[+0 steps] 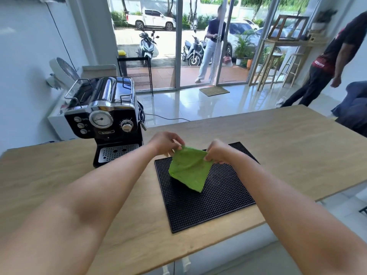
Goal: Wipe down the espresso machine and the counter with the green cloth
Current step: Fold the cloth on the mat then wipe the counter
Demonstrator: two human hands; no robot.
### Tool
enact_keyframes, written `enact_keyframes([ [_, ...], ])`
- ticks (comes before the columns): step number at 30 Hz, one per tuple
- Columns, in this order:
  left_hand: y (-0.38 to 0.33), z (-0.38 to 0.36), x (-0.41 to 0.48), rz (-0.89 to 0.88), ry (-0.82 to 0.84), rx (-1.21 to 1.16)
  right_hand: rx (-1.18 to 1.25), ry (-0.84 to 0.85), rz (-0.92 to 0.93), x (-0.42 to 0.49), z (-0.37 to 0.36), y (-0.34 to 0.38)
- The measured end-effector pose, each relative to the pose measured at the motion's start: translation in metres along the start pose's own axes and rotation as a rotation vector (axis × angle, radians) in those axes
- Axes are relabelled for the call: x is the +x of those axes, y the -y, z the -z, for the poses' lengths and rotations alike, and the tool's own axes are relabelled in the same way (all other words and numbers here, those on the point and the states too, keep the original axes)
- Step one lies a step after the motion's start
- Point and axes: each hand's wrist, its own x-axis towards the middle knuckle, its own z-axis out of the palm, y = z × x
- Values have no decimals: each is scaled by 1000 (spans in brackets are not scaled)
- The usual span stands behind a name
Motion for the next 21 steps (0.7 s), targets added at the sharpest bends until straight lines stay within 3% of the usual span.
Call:
enact_keyframes([
  [5,-14,13,-18,-40,78,234,-42,10,160,-14,23,29],
  [9,-16,19,-31,-31,138,250,-106,69,214,-23,29,45],
  [17,0,61,-55,-44,39,-84,-49,2,251,-25,41,57],
  [21,5,78,-72,-72,-119,-309,56,-62,337,-29,46,69],
])
